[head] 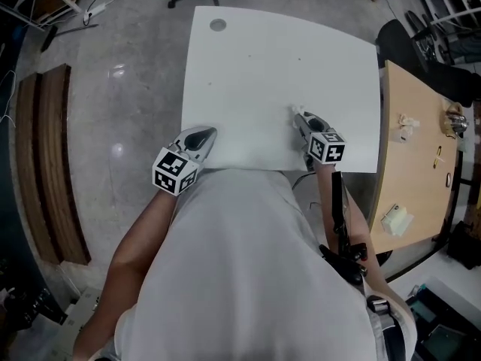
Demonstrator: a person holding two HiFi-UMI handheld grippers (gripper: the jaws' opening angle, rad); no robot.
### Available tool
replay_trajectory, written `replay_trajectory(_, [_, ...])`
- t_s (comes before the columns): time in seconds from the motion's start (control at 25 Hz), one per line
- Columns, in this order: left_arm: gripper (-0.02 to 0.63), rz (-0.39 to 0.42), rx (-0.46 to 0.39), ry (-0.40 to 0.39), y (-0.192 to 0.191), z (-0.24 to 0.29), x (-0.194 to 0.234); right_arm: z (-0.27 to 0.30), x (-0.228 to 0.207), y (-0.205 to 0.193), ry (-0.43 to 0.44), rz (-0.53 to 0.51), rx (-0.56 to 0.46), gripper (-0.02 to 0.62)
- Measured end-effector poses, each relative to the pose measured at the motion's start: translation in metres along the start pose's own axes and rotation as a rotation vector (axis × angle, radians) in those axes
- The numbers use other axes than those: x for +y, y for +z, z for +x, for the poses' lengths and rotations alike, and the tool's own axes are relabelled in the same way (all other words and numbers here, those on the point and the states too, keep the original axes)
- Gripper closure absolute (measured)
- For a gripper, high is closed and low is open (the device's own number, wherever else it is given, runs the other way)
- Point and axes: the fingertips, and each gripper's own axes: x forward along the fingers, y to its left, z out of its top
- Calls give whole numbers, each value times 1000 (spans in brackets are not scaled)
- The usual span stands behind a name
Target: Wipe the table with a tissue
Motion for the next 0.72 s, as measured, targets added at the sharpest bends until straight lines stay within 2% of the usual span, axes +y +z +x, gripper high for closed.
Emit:
replay_trajectory(0.08, [603, -3, 0, -5, 1, 6, -2, -3, -14, -2, -32, 31, 0, 499])
replay_trajectory(0.24, [603, -16, 0, 1, 2, 12, 0, 2, -24, -2, -48, 18, 15, 499])
replay_trajectory(0.48, [603, -30, -3, 16, 8, 21, 7, 20, -39, 28, -47, -29, 0, 499])
replay_trajectory(0.72, [603, -45, 36, 21, 3, 29, 6, 35, -70, 55, -77, -50, -13, 499])
